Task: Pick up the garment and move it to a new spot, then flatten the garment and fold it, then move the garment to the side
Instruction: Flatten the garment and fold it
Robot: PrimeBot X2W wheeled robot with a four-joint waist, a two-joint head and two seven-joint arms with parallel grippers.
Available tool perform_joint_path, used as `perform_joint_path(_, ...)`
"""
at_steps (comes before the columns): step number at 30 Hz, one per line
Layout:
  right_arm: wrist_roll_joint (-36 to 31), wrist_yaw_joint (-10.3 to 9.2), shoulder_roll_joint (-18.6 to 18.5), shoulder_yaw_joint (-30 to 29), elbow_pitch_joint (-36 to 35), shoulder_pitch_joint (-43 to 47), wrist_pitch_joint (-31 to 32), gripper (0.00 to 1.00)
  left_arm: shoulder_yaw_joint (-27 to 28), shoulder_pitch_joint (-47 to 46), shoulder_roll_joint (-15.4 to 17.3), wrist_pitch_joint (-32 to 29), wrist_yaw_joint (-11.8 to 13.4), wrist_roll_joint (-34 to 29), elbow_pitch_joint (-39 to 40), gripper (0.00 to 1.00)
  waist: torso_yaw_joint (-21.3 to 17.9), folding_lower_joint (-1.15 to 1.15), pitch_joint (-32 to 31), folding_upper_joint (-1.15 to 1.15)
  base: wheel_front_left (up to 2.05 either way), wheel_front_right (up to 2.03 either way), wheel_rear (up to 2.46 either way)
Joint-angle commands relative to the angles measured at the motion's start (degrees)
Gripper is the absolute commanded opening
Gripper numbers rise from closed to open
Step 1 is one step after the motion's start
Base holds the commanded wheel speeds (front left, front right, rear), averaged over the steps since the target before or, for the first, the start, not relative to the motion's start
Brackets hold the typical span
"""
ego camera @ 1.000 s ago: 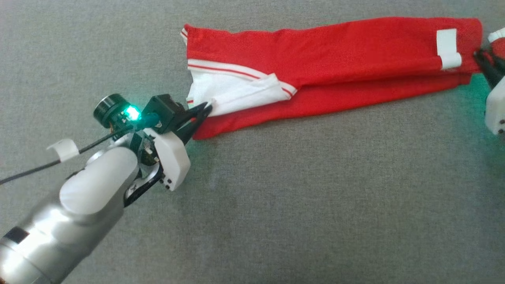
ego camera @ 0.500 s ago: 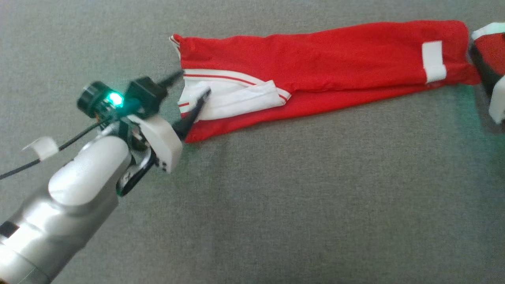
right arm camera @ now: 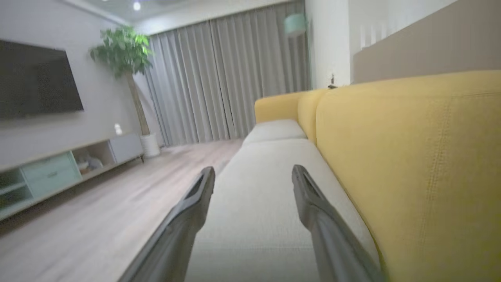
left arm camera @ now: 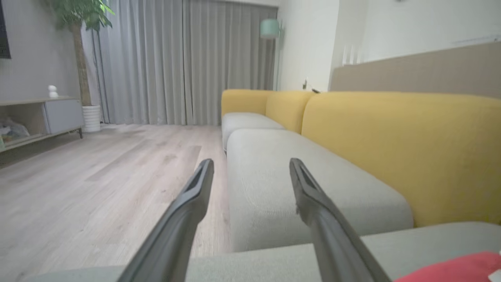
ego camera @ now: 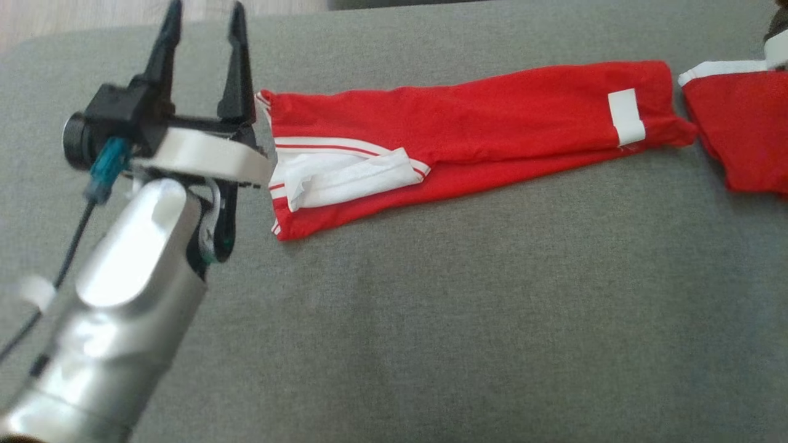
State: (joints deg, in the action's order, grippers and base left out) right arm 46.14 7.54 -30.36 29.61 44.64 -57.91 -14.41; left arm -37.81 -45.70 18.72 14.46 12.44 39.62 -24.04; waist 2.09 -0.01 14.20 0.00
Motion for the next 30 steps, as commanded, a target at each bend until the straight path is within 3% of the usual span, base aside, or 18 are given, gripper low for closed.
perform_joint_path(1,-2.0,-0.05,1.3,-3.4,-2.9,4.6,-0.6,1.00,4.4,0.7,0.8,0.5,0.9,-2.1,3.2,1.00,-0.1,0.01,-0.4,0.00,0.00,0.00,0.00)
perform_joint_path(3,-6.1,-0.05,4.8,-10.8,-7.1,10.0,-0.6,1.00,8.3,4.9,-1.1,0.5,1.6,-5.4,6.1,1.00,0.0,0.01,-1.0,0.00,0.00,0.00,0.00)
perform_joint_path(7,-15.8,-0.05,12.9,-19.7,-15.1,21.9,-0.6,1.00,14.4,13.2,-4.9,0.5,1.0,-11.2,9.6,1.00,0.4,0.01,-1.7,0.00,0.00,0.00,0.00)
perform_joint_path(11,-22.2,-0.05,20.0,-24.9,-20.4,31.6,-0.6,1.00,18.1,19.8,-8.3,0.5,-1.2,-17.0,11.1,1.00,0.9,0.01,-2.2,0.00,0.00,0.00,0.00)
perform_joint_path(15,-27.2,-0.05,24.1,-26.5,-23.0,37.8,-0.6,1.00,22.2,25.3,-11.9,0.5,-3.1,-20.5,12.4,1.00,0.8,0.01,-2.2,0.00,0.00,0.00,0.00)
perform_joint_path(23,-31.4,-0.05,26.5,-27.3,-24.5,39.2,-0.6,1.00,27.9,28.7,-15.4,0.5,-7.8,-25.8,12.8,1.00,0.8,0.01,0.7,0.00,0.00,0.00,0.00)
perform_joint_path(30,-35.0,-0.05,24.9,-34.1,-17.2,31.7,1.7,1.00,28.1,26.7,-15.8,0.5,-9.3,-27.2,12.7,1.00,1.8,0.01,4.0,0.00,0.00,0.00,0.00)
